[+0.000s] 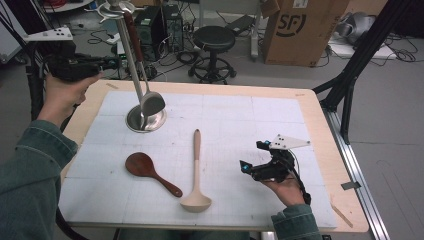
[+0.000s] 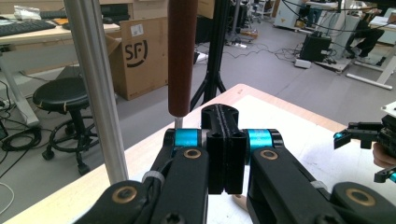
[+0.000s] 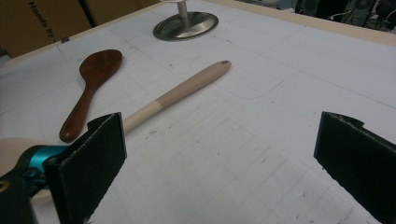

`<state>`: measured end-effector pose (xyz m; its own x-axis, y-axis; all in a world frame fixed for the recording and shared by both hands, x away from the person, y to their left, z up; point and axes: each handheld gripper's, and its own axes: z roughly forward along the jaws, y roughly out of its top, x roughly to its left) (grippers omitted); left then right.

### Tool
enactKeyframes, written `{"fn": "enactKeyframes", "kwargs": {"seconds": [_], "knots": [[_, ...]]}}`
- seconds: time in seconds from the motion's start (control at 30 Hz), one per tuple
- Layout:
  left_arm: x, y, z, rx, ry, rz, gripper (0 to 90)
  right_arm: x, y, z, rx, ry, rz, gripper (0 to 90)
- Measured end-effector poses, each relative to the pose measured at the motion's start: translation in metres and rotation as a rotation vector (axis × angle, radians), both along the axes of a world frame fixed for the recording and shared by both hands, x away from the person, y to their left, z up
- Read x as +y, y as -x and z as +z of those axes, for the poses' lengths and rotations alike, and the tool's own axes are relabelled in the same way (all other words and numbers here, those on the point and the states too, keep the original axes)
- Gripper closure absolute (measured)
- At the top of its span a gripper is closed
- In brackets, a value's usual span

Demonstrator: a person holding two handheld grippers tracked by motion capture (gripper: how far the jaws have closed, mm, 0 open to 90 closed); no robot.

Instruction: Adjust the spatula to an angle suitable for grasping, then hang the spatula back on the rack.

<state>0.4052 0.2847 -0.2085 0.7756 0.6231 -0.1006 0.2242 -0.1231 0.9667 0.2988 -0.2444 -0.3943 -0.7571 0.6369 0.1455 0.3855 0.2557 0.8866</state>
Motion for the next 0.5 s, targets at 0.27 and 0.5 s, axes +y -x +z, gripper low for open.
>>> {"fn": "enactKeyframes", "kwargs": {"seconds": [0.27, 0.5], "knots": [[0.0001, -0.0025, -0.0007, 0.001, -0.003, -0.002, 89.7, 0.0013, -0.0007, -0.0015, 0.001, 0.006, 0.005, 1.3], [0.0029, -0.0043, 0.002, -0.008, 0.005, -0.007, 89.7, 0.0013, -0.0016, -0.0027, 0.004, 0.006, 0.004, 1.3]]}}
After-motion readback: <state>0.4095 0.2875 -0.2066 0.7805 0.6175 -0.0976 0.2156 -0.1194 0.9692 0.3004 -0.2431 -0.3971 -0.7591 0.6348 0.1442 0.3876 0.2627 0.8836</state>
